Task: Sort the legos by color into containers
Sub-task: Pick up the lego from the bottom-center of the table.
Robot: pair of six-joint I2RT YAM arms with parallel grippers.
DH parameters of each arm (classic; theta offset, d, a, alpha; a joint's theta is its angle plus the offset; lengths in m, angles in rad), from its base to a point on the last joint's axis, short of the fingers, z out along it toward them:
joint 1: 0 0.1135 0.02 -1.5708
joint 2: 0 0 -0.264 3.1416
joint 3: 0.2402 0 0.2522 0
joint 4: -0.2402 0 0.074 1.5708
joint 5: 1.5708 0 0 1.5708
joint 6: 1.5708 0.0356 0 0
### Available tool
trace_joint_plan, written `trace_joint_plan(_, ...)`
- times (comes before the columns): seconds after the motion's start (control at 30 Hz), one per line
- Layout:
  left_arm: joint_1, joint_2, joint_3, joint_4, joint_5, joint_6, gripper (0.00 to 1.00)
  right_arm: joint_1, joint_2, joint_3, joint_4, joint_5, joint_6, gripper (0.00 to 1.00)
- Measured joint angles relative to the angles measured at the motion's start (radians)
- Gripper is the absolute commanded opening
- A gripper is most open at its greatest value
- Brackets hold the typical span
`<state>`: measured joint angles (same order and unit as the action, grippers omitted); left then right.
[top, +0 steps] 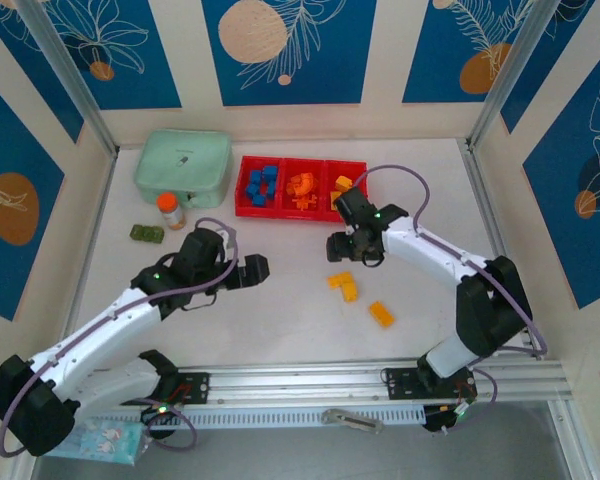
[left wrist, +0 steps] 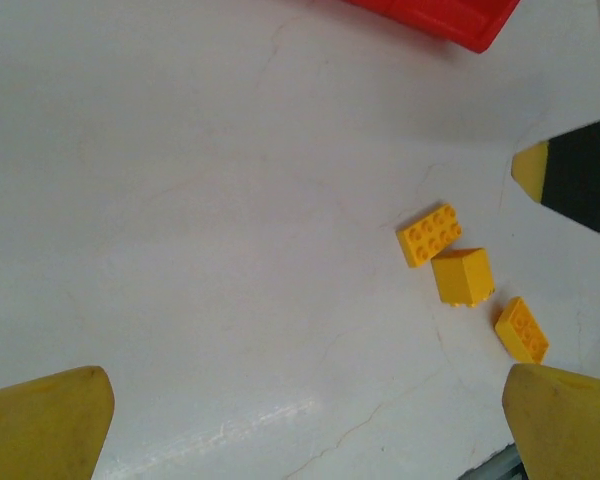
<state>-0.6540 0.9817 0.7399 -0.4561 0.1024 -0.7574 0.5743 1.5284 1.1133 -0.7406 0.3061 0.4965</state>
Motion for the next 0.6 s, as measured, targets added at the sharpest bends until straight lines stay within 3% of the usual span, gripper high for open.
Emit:
trace_joint_plan(0.3,-0.089,0.027,-0.046,0.079,0.002,-0.051,1.00,0.093,-0.078,-0.177,-0.012,0.000,0.083,0.71)
trace_joint_plan(0.6,-0.139,0.113,-0.047,0.160,0.002,-0.066,0.99,0.095,-0.043,-0.230,0.048,-0.018,0.094,0.67)
